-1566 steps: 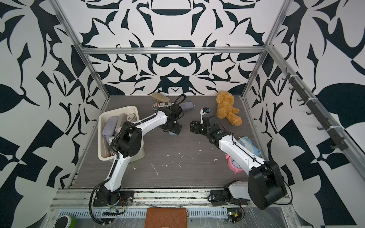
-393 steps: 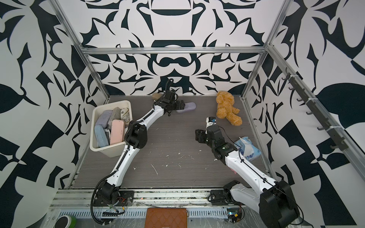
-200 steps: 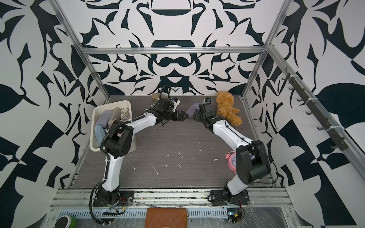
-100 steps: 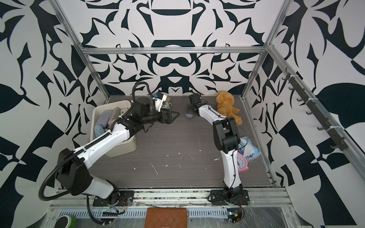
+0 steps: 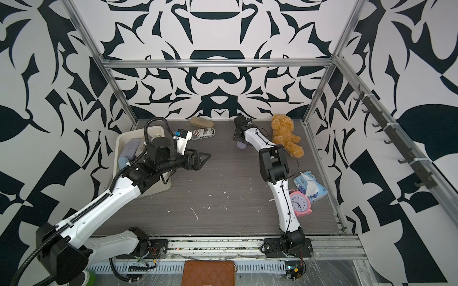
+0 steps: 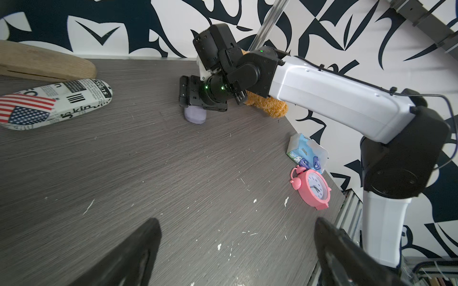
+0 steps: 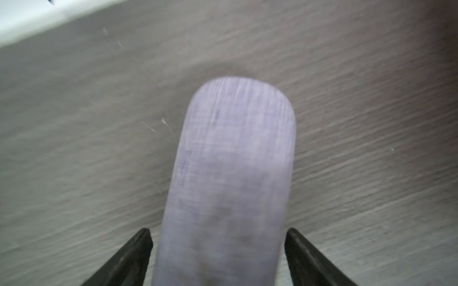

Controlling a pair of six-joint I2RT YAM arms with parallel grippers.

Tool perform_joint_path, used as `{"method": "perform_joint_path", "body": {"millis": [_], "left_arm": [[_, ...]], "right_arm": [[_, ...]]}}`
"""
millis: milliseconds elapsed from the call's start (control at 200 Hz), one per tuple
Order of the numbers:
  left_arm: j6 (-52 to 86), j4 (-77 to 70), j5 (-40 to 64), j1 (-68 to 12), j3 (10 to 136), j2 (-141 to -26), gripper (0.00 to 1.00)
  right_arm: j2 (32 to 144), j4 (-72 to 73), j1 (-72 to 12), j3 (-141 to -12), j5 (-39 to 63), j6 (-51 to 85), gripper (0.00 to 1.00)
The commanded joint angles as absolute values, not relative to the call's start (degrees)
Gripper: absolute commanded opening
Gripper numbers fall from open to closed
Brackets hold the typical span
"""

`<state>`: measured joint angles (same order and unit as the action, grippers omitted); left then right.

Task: Put the glasses cases into the storage boxes
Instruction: Pick up the glasses case at the center of the board, then place the glasses case in the storage box.

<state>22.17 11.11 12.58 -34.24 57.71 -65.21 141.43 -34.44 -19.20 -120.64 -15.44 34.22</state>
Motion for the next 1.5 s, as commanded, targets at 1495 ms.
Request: {"method": "perform_joint_path", "body": {"millis": [1495], "left_arm": [[36.26,43.63,-1.63,15.56,67.51,-46.87,0.99]], "right_arm": [[132.5,-8.46,-63.93,-128.19,1.97,5.66,0.61]]}}
